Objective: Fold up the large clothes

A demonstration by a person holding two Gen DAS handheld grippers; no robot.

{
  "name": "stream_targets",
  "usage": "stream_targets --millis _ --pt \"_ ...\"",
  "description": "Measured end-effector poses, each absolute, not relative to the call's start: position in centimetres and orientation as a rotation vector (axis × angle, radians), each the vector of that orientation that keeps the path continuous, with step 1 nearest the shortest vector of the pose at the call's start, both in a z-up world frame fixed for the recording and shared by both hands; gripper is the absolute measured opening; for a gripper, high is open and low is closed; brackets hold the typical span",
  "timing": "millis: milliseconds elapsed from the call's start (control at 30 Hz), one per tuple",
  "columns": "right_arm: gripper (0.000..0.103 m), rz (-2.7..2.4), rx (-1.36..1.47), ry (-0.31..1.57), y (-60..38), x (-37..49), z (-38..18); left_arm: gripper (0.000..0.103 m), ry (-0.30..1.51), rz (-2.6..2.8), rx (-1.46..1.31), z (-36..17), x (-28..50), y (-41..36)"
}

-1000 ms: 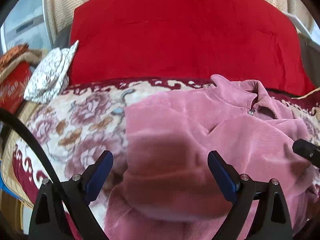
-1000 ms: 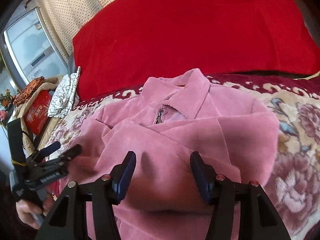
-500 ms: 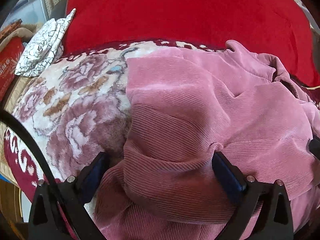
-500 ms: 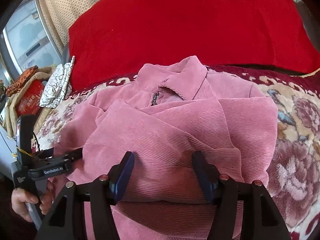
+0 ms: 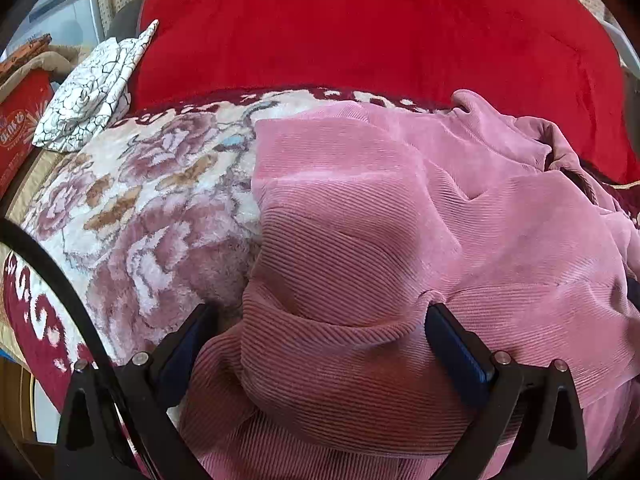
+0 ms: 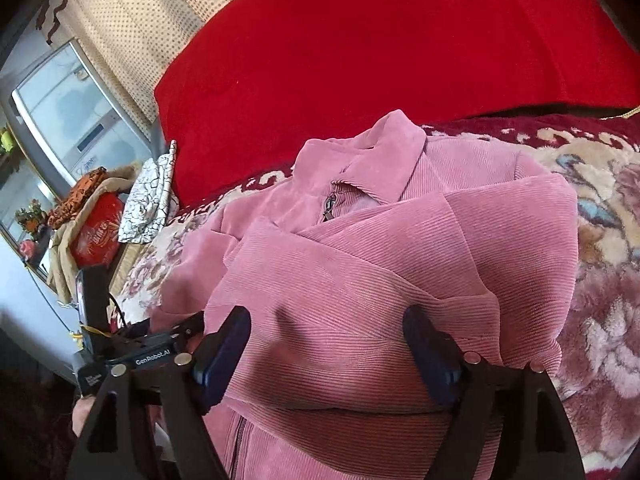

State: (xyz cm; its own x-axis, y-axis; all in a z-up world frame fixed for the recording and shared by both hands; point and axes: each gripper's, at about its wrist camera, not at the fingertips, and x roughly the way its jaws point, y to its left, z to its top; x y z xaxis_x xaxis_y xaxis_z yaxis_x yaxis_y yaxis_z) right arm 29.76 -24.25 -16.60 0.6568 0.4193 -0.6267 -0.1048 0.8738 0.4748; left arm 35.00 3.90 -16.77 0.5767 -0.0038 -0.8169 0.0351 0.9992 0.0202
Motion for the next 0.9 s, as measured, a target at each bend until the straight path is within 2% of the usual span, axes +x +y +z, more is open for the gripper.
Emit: stream_targets --millis 300,600,833,900 --pt "0.081 0.281 0.441 0.770 -24.9 29.1 -15.6 0.103 0.944 -0.004 0.056 -16.0 34.5 3.6" --pt "0.079 0.216 0.372 0.575 -25.8 27.1 -12.1 0.103 0.828 0.015 0.075 -13.3 33.2 3.3" --pt "0.050 0.234 0.300 0.634 -24.1 27.7 -12.9 0.103 0.855 0.002 0.093 -13.8 33.7 2.8" --pt "0.047 0.239 0.292 0.696 -23.5 28.4 -14.0 0.103 0.913 -0.024 0.102 -15.1 34.1 2.4"
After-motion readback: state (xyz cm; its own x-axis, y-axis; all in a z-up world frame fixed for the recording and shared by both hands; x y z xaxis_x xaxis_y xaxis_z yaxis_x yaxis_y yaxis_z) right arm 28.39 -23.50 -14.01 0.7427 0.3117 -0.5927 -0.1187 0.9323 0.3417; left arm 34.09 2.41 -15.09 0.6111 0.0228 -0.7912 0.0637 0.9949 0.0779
